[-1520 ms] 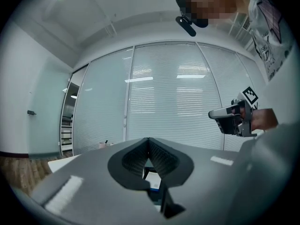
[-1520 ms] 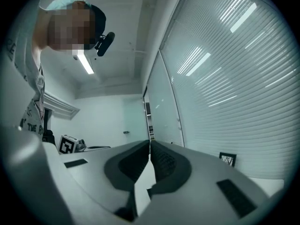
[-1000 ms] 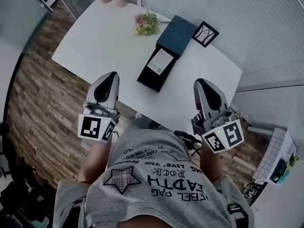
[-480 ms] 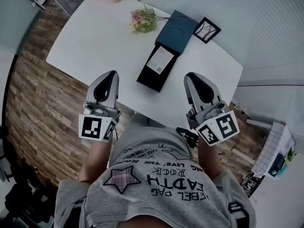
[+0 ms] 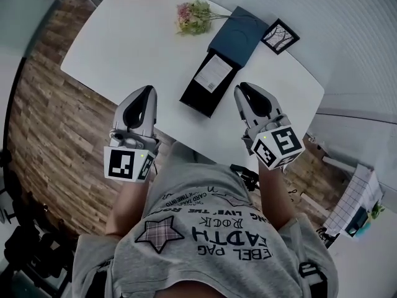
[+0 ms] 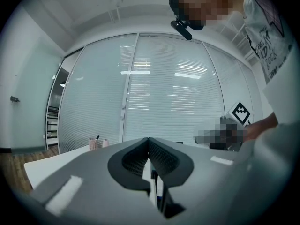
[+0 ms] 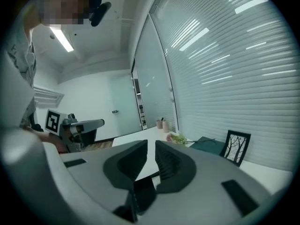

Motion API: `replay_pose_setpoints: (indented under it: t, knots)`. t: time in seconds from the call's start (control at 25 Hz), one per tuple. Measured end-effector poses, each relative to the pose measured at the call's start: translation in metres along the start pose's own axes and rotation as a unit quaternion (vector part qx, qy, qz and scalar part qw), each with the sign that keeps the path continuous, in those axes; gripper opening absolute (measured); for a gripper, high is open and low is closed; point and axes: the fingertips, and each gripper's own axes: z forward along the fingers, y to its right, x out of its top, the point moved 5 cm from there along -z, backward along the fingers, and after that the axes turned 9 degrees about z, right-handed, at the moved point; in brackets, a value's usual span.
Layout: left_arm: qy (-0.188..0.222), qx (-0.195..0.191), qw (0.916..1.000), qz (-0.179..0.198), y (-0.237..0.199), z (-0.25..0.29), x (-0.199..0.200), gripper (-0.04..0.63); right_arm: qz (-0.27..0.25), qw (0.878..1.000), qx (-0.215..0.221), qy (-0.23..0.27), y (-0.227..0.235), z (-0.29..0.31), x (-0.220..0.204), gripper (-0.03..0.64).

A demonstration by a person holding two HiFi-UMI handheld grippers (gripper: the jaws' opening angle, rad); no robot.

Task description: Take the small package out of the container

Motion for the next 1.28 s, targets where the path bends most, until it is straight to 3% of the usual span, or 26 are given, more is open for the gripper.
replay_pose_setpoints:
  t: [0.28, 0.8, 1.0, 1.28]
  knots:
    - [-0.010, 0.001, 0.9999, -0.001, 0.002, 0.013, -0.007, 0.010, 0.019, 0.997, -0.008, -0.078, 0.043, 0.050, -0.052, 0.018]
    - [-0.025, 0.018, 0.9995, -0.002, 0.000, 0.025, -0.016, 0.010, -0.030, 0.982, -0.022, -0.186, 0.084, 0.114, -0.123, 0.017]
    - [-0.034, 0.015, 0.9993, -0.004, 0.002, 0.032, -0.024, 0.010, -0.055, 0.966, -0.018, -0.253, 0.094, 0.140, -0.138, 0.017]
    - [-0.043, 0.015, 0.9989, -0.007, 0.000, 0.035, -0.030, 0.010, -0.120, 0.932, -0.018, -0.341, 0.092, 0.164, -0.155, 0.015]
